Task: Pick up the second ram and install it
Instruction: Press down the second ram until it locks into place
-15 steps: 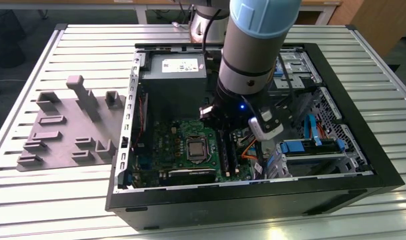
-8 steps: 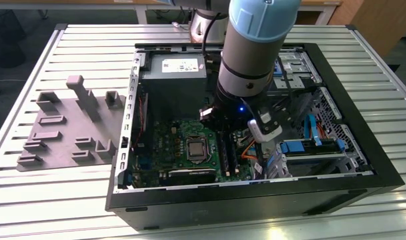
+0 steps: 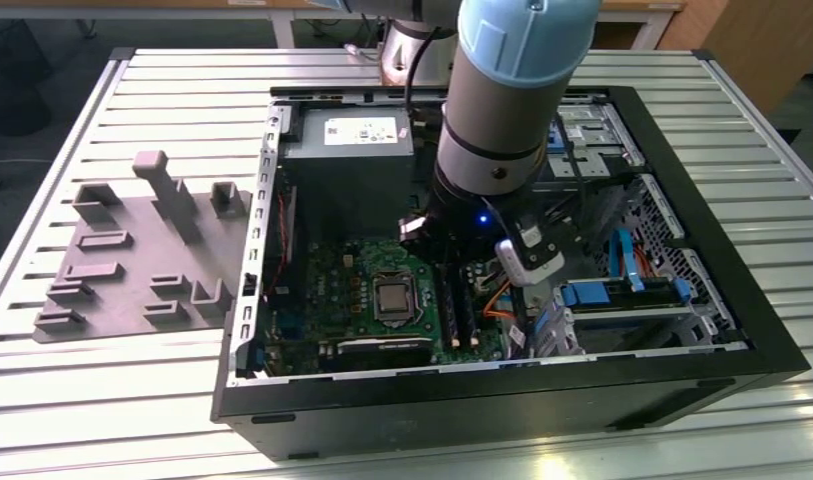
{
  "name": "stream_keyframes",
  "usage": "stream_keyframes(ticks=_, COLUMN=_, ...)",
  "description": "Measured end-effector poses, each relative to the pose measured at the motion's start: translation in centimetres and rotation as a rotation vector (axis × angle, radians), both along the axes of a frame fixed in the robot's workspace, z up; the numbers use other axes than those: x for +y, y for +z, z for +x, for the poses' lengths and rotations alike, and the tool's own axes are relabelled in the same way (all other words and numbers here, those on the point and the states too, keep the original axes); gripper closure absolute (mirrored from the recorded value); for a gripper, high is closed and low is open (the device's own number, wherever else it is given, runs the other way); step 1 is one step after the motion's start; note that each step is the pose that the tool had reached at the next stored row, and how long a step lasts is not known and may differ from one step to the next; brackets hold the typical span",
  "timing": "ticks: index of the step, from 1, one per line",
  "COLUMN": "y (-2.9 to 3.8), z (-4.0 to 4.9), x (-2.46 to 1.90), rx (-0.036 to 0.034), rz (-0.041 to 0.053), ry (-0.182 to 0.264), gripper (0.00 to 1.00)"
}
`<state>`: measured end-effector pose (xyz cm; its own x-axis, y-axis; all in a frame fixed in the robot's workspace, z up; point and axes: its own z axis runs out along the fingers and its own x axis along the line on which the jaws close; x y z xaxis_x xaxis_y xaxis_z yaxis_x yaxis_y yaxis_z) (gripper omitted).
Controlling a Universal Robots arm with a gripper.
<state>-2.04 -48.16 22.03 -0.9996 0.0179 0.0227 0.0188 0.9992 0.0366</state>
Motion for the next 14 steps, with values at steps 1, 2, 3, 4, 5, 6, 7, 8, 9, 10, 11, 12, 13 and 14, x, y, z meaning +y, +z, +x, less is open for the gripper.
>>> stream_keyframes(ticks=1, y=0.49, z=-0.01, x=-0.03, rx=0.0006, rz=-0.0016, ry=0.0, gripper=0.89)
stream_keyframes(ticks=2, y=1.01, z=-0.02, x=-0.06, rx=0.0012, rz=-0.0031, ry=0.0, gripper=0.89)
stream_keyframes(ticks=3, y=1.43, z=-0.02, x=-0.05, rx=0.001, rz=-0.0027, ry=0.0, gripper=0.89)
stream_keyframes(ticks=4, y=1.92, z=-0.02, x=-0.05, rx=0.001, rz=-0.0027, ry=0.0, gripper=0.89)
stream_keyframes(ticks=5, y=2.24, z=-0.02, x=-0.05, rx=0.001, rz=-0.0029, ry=0.0, gripper=0.89)
stream_keyframes(ticks=6, y=2.32, z=-0.02, x=-0.05, rx=0.0011, rz=-0.0029, ry=0.0, gripper=0.89)
stream_keyframes(ticks=7, y=2.31, z=-0.02, x=-0.05, rx=0.001, rz=-0.0028, ry=0.0, gripper=0.89)
stream_keyframes(ticks=8, y=2.31, z=-0.02, x=-0.05, rx=0.001, rz=-0.0027, ry=0.0, gripper=0.89)
stream_keyframes(ticks=9, y=2.31, z=-0.02, x=-0.05, rx=0.001, rz=-0.0028, ry=0.0, gripper=0.89)
stream_keyframes(ticks=10, y=2.32, z=-0.02, x=-0.05, rx=0.001, rz=-0.0029, ry=0.0, gripper=0.89)
stream_keyframes(ticks=11, y=2.31, z=-0.03, x=-0.05, rx=0.0011, rz=-0.0028, ry=0.0, gripper=0.89)
stream_keyframes(ticks=12, y=2.32, z=-0.03, x=-0.06, rx=0.0011, rz=-0.0029, ry=0.0, gripper=0.89)
stream_keyframes(ticks=13, y=2.32, z=-0.03, x=-0.05, rx=0.0011, rz=-0.0029, ry=0.0, gripper=0.89)
stream_keyframes(ticks=14, y=2.32, z=-0.03, x=-0.05, rx=0.001, rz=-0.0029, ry=0.0, gripper=0.89)
